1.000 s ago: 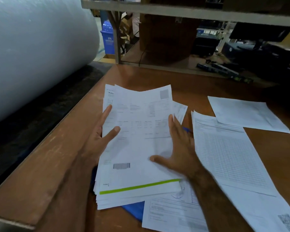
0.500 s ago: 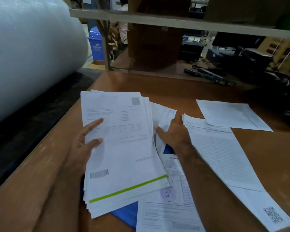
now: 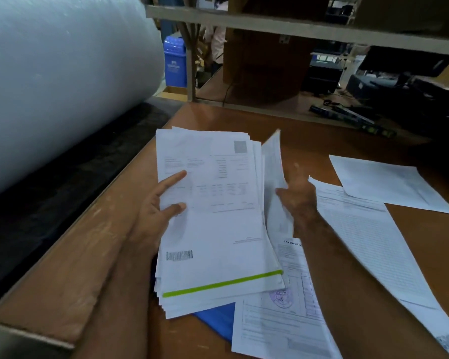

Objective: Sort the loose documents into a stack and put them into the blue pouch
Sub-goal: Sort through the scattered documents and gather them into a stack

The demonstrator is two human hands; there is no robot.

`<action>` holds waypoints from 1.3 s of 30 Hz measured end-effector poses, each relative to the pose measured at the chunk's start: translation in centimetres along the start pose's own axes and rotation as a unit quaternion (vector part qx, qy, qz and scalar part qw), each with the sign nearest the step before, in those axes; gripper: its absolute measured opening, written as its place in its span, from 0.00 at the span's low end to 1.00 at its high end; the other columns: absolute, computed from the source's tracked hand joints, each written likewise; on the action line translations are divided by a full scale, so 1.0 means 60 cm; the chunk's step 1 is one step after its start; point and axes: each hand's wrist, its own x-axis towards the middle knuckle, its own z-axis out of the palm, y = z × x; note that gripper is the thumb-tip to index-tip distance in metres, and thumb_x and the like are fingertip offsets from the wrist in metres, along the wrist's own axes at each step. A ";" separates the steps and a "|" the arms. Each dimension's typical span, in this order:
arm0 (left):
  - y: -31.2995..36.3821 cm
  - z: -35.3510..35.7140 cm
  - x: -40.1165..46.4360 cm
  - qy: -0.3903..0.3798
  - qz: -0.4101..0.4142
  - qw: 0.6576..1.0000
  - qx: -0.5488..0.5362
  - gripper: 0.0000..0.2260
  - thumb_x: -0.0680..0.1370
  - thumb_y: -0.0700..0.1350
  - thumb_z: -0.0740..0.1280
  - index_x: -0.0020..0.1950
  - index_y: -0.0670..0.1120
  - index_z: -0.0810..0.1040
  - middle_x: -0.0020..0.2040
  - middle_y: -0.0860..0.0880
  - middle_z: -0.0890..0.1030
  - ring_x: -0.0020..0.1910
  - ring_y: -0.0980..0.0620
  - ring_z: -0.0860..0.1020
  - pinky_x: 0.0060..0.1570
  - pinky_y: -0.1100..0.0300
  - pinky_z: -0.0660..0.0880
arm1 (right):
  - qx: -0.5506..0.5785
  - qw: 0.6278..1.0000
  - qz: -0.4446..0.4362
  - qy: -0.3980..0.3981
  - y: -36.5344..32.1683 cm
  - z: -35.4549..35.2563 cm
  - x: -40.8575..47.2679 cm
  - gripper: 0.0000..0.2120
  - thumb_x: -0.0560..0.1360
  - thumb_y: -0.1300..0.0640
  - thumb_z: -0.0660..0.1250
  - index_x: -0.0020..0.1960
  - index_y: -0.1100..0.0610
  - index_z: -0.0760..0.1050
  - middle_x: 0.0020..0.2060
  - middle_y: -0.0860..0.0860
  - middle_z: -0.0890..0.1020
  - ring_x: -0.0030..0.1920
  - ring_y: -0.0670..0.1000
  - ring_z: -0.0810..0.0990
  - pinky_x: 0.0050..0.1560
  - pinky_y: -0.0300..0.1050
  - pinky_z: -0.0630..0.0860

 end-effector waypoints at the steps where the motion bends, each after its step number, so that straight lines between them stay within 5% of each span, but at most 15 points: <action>1: -0.002 -0.001 0.001 0.000 0.000 1.000 0.001 0.26 0.78 0.28 0.66 0.71 0.51 0.77 0.71 0.53 0.78 0.67 0.48 0.79 0.62 0.48 0.80 | 0.025 0.999 -0.018 0.018 0.001 -0.010 -0.002 0.37 0.75 0.57 0.76 0.78 0.48 0.60 0.68 0.54 0.77 0.63 0.60 0.80 0.57 0.53 0.82; 4: -0.005 -0.005 0.003 -0.002 -0.009 1.000 0.006 0.26 0.78 0.29 0.67 0.70 0.54 0.78 0.72 0.51 0.77 0.67 0.46 0.78 0.64 0.44 0.78 | 0.095 0.988 -0.097 0.067 0.001 -0.052 -0.014 0.40 0.78 0.62 0.71 0.80 0.40 0.53 0.73 0.50 0.72 0.65 0.54 0.78 0.51 0.41 0.80; 9: -0.002 -0.008 -0.001 -0.009 -0.016 1.000 0.021 0.25 0.79 0.33 0.69 0.70 0.57 0.78 0.73 0.51 0.75 0.69 0.45 0.77 0.65 0.39 0.76 | 0.209 0.957 -0.157 0.124 0.019 -0.151 -0.037 0.42 0.79 0.61 0.69 0.80 0.38 0.48 0.70 0.54 0.75 0.62 0.48 0.81 0.54 0.41 0.82; 14: -0.005 -0.007 -0.005 -0.014 -0.020 0.999 0.035 0.24 0.79 0.35 0.69 0.71 0.57 0.77 0.73 0.53 0.76 0.68 0.46 0.77 0.64 0.41 0.77 | 0.307 0.934 -0.129 0.126 0.088 -0.194 -0.053 0.46 0.75 0.61 0.73 0.77 0.30 0.51 0.79 0.54 0.64 0.65 0.52 0.81 0.55 0.56 0.83; 18: -0.008 -0.002 -0.005 -0.004 -0.035 0.999 0.013 0.24 0.79 0.31 0.67 0.70 0.54 0.77 0.68 0.56 0.79 0.65 0.48 0.80 0.56 0.53 0.82 | 0.334 0.933 -0.120 0.054 0.116 -0.181 -0.077 0.45 0.79 0.65 0.69 0.76 0.26 0.50 0.73 0.55 0.72 0.66 0.53 0.80 0.59 0.63 0.80; 25: -0.002 -0.001 -0.003 -0.003 -0.071 0.997 0.042 0.24 0.78 0.34 0.69 0.65 0.60 0.79 0.61 0.66 0.79 0.57 0.49 0.82 0.44 0.62 0.83 | 0.344 0.926 -0.141 0.066 0.115 -0.216 -0.076 0.43 0.80 0.61 0.69 0.76 0.25 0.50 0.74 0.51 0.72 0.68 0.54 0.78 0.57 0.55 0.83; 30: -0.001 0.003 0.002 -0.013 -0.075 0.996 0.044 0.24 0.76 0.36 0.70 0.66 0.60 0.80 0.61 0.66 0.81 0.56 0.51 0.84 0.44 0.57 0.84 | 0.358 0.921 -0.133 0.074 0.121 -0.259 -0.070 0.42 0.81 0.63 0.66 0.78 0.29 0.48 0.68 0.47 0.78 0.62 0.51 0.83 0.53 0.50 0.84; 34: 0.011 0.019 -0.002 -0.001 -0.053 0.998 0.031 0.24 0.77 0.28 0.67 0.66 0.53 0.79 0.58 0.65 0.83 0.55 0.54 0.84 0.43 0.61 0.84 | 0.292 0.946 -0.132 0.055 0.140 -0.256 -0.076 0.28 0.82 0.60 0.64 0.75 0.36 0.65 0.68 0.30 0.73 0.65 0.39 0.78 0.60 0.49 0.81; 39: 0.016 0.018 -0.009 0.000 -0.050 0.997 0.054 0.24 0.78 0.29 0.67 0.67 0.52 0.78 0.59 0.65 0.83 0.56 0.55 0.83 0.43 0.63 0.83 | 0.277 0.952 -0.127 0.001 0.135 -0.224 -0.087 0.19 0.81 0.61 0.66 0.69 0.45 0.78 0.68 0.38 0.78 0.70 0.46 0.76 0.67 0.53 0.77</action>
